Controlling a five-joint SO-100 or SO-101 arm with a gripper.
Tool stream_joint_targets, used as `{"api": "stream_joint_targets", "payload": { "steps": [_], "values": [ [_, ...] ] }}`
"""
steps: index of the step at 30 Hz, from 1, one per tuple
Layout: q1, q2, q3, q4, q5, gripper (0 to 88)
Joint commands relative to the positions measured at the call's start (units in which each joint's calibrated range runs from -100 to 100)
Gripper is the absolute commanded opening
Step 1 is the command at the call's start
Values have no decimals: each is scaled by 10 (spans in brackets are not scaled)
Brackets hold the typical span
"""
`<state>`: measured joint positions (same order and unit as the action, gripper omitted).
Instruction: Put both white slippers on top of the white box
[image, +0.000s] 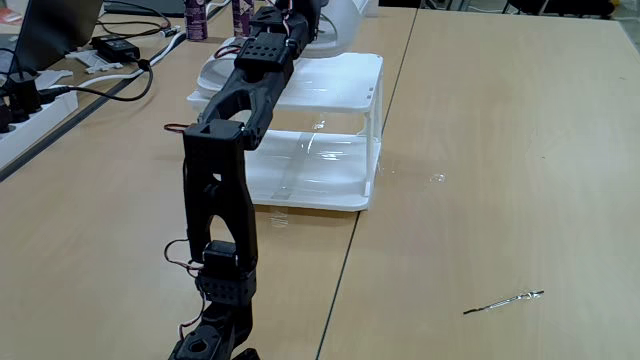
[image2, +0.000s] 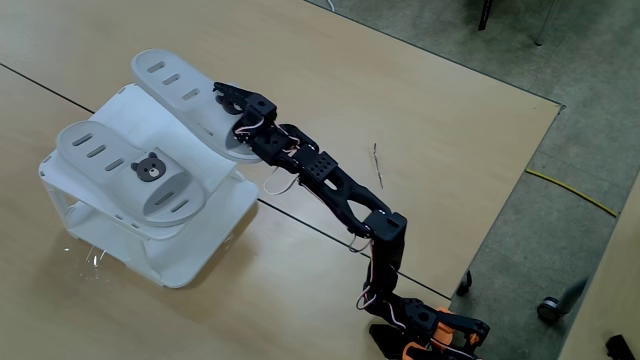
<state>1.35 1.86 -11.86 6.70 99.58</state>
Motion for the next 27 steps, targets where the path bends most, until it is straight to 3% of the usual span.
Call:
{"api": "stream_joint_targets", "payload": {
  "steps": [1, 27],
  "values": [
    [0, 29, -107, -3, 4, 8],
    [-27, 312, -387, -4, 4, 8]
  ]
}}
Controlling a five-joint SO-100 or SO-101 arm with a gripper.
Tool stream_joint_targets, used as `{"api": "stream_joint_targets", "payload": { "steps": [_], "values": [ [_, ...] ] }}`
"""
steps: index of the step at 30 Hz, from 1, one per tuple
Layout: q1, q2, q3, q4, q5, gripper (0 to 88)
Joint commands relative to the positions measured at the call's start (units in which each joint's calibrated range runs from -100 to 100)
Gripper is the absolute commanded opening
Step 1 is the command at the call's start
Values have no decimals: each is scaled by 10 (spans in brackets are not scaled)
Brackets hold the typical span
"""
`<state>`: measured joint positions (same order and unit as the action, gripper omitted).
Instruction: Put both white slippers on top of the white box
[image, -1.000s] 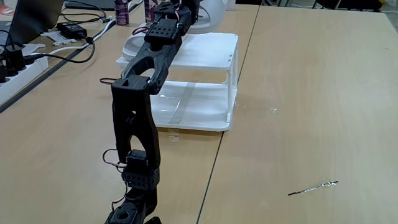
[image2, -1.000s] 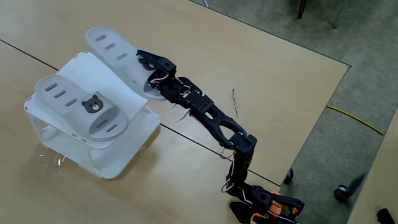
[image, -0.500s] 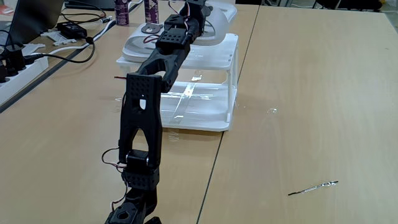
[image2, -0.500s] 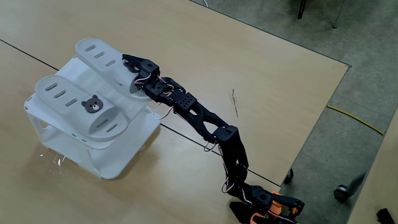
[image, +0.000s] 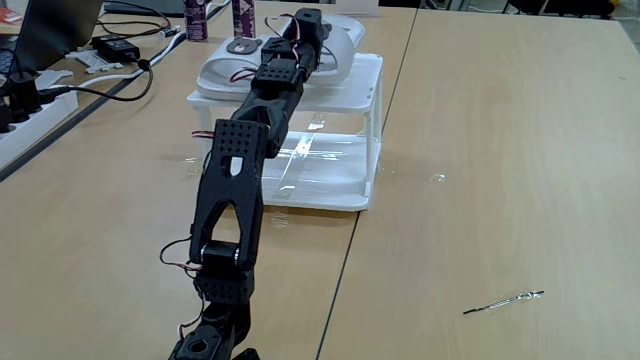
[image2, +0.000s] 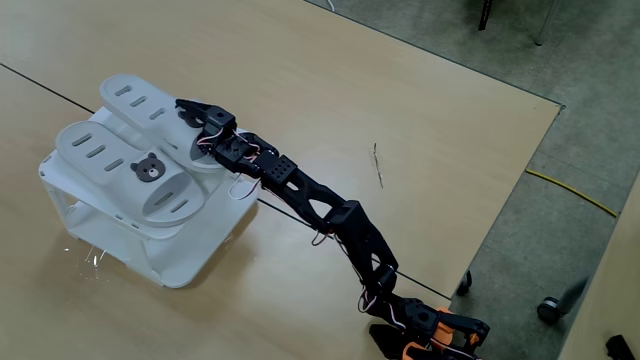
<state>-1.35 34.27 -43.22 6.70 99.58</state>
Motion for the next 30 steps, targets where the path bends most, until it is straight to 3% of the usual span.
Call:
{"api": "stream_joint_targets", "payload": {
  "steps": [1, 15, 17, 21, 30],
  "values": [
    [0, -10, -73, -4, 4, 8],
    [1, 20, -73, -6, 4, 8],
    [2, 16, -73, -7, 4, 58],
    [2, 14, -73, -7, 4, 254],
    [2, -26, -82, -1, 4, 266]
  ]
}}
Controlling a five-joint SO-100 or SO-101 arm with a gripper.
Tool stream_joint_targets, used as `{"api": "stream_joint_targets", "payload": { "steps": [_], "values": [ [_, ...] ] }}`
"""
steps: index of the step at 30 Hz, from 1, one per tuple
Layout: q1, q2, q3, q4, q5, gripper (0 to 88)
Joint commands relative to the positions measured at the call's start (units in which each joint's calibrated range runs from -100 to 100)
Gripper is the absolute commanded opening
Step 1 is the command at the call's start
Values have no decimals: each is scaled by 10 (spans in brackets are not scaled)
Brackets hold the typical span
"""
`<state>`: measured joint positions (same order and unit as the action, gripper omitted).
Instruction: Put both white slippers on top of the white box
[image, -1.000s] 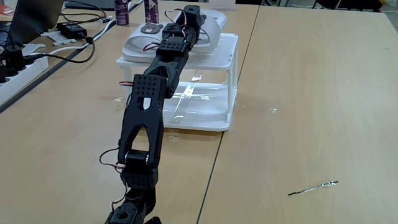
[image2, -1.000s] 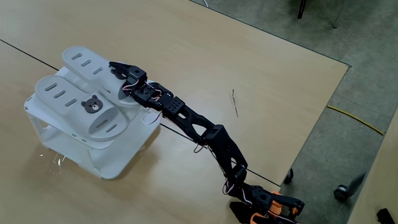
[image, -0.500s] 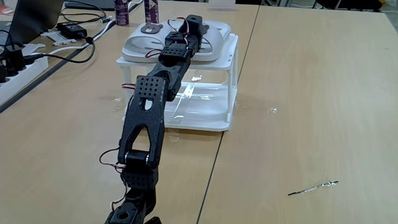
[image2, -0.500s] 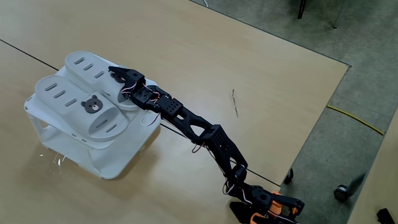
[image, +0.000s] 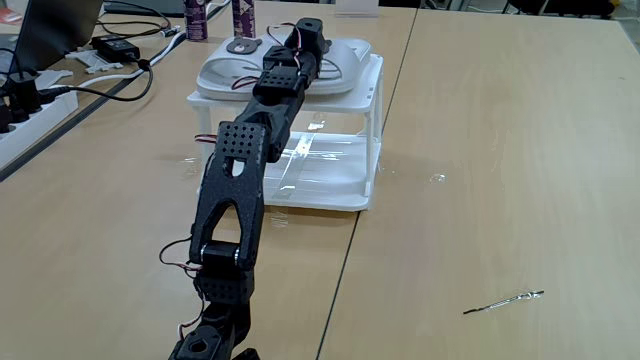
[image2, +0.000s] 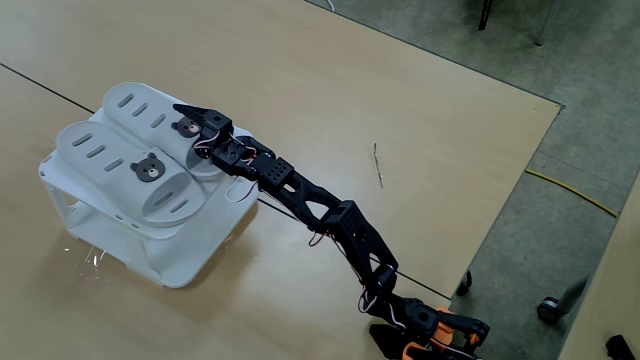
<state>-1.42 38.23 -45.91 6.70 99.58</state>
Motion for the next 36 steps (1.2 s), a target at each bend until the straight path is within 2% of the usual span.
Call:
{"api": "stream_joint_targets", "payload": {
  "steps": [1, 13, 23, 24, 26, 27, 31, 36],
  "values": [
    [3, -72, -47, 1, 4, 266],
    [3, -339, 301, -1, 4, 266],
    [15, -672, 714, -10, 4, 243],
    [19, -695, 746, -28, 4, 195],
    [20, -731, 815, -93, 4, 36],
    [21, -746, 849, -137, 4, 2],
    [20, -845, 1013, -320, 4, 7],
    [13, -1026, 1232, -485, 4, 7]
  ]
}}
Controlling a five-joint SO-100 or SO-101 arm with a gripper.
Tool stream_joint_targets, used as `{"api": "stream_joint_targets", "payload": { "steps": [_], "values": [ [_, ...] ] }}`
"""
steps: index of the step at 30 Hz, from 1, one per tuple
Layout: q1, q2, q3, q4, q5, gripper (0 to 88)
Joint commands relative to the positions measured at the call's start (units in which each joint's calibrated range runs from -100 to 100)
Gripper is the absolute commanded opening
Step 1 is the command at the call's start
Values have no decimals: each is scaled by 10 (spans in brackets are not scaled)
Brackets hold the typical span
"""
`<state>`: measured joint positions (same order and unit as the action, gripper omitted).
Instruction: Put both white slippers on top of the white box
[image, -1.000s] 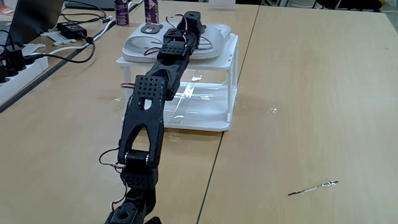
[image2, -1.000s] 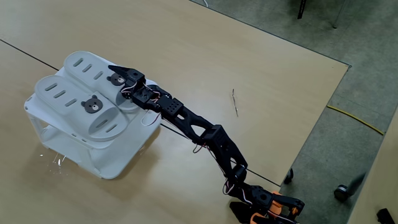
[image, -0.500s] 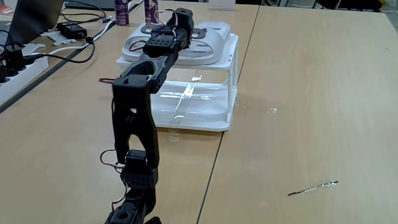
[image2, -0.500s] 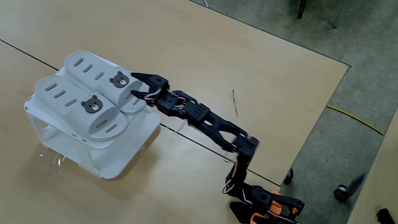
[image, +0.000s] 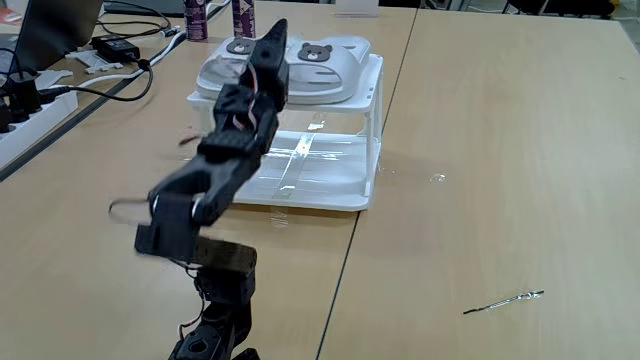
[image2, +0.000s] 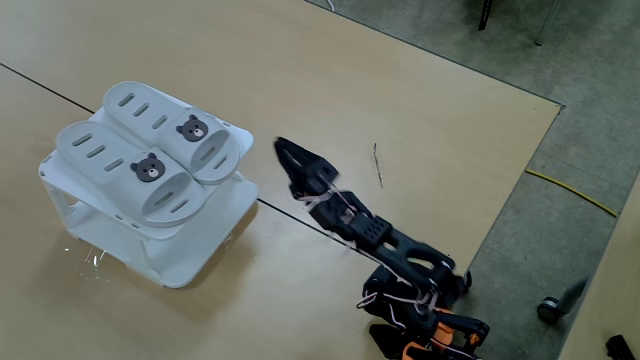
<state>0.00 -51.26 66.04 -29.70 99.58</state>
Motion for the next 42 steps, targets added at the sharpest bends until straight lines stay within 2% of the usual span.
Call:
{"api": "stream_joint_targets", "payload": {
  "steps": [1, 3, 6, 14, 22, 29, 42],
  "values": [
    [-2, -162, 151, -159, 4, 7],
    [-2, -223, 218, -256, 4, 7],
    [-1, -295, 260, -331, 4, 7],
    [5, -476, 288, -348, 4, 7],
    [1, -477, 280, -597, 4, 7],
    [5, -477, 306, -701, 4, 7],
    [5, -476, 336, -700, 4, 7]
  ]
}}
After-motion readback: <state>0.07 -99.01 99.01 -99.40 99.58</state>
